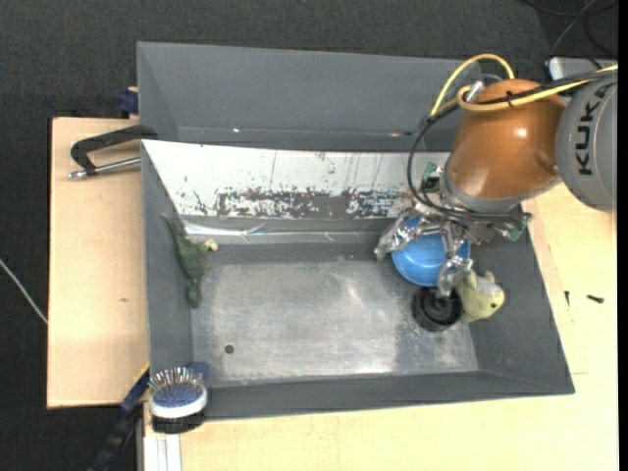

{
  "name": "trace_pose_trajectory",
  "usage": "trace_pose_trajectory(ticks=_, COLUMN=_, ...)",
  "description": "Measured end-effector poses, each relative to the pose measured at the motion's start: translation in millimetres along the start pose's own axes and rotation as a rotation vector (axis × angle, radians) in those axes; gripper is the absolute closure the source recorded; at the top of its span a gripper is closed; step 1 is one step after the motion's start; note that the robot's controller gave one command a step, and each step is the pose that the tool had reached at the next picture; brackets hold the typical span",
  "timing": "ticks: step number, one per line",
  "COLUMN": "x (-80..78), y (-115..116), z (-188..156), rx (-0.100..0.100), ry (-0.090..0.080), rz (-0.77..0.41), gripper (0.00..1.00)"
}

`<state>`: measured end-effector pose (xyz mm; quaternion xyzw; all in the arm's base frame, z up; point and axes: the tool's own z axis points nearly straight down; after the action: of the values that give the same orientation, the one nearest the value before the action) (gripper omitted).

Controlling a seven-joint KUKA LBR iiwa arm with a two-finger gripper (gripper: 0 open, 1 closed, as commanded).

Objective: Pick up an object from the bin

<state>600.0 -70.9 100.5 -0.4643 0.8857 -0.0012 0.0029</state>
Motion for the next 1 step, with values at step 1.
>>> trace_pose_trajectory(ticks=1, x=7.4, y=40.5, z=-59.1, rx=-0.002, ry=0.001, rz=-0.124, gripper=0.0)
